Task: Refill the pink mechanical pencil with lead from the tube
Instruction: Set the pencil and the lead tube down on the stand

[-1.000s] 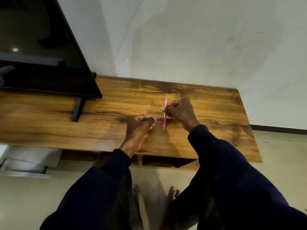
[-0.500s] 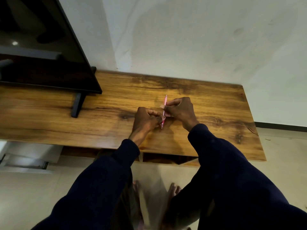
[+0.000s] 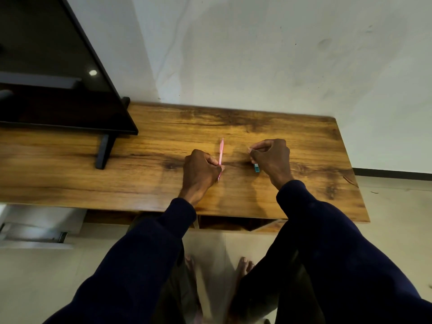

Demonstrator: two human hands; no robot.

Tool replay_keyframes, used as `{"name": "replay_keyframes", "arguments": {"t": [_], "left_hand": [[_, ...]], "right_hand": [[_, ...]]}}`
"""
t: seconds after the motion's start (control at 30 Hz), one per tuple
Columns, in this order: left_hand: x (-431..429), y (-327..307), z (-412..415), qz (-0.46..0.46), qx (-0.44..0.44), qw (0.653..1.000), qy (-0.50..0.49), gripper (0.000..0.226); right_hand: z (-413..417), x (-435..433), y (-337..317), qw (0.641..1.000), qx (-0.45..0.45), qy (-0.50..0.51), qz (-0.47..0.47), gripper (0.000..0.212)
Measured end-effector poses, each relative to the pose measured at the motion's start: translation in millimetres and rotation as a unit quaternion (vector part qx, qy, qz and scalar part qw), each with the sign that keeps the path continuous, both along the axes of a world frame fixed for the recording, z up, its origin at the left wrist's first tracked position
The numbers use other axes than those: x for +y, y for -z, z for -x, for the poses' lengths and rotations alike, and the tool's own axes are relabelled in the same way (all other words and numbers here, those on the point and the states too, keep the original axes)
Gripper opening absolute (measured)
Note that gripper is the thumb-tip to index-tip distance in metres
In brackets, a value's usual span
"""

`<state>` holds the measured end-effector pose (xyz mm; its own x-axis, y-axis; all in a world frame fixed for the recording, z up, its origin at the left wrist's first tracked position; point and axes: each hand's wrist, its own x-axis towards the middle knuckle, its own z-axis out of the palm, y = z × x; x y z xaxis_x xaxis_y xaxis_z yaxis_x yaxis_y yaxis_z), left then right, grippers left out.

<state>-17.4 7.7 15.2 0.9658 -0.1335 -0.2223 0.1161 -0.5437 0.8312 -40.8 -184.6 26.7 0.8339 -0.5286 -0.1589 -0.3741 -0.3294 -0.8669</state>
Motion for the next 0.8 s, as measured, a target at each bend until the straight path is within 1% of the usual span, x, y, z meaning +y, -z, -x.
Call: {"name": "replay_keyframes", "arguments": {"t": [0.1, 0.17, 0.33, 0.47, 0.57, 0.7, 0.8], "left_hand": [[-0.6, 2.3, 3.7, 0.0, -0.022, 1.0, 0.001, 0.013], [0.1, 4.7, 6.2, 0.004, -0.03, 1.0, 0.003, 0.013], [2.9, 9.9, 9.8, 0.012, -0.04, 0.999, 0.016, 0.021], [1.2, 9.5, 9.9, 0.015, -0.053, 0.998, 0.022, 0.022], [0.3, 9.5, 9.4, 0.017, -0.061, 0.998, 0.024, 0.027], [0.8, 10.8, 9.2, 0.029, -0.065, 0.997, 0.027, 0.029], [1.5, 7.7, 11.3, 0.033, -0.078, 0.996, 0.025, 0.023]], "right_hand": [[2.7, -2.7, 3.6, 1.0, 0.001, 0.001, 0.026, 0.007], [5.1, -5.4, 6.4, 0.999, 0.004, 0.001, 0.053, 0.011], [13.1, -2.6, 13.8, 0.991, 0.031, -0.034, 0.123, 0.021], [10.8, 6.5, 15.8, 0.99, 0.041, -0.049, 0.125, 0.03], [6.4, 11.6, 15.4, 0.99, 0.04, -0.045, 0.124, 0.033], [4.1, 13.7, 17.8, 0.992, 0.035, -0.037, 0.115, 0.033], [5.1, 13.0, 18.0, 0.994, 0.028, -0.031, 0.106, 0.03]]}}
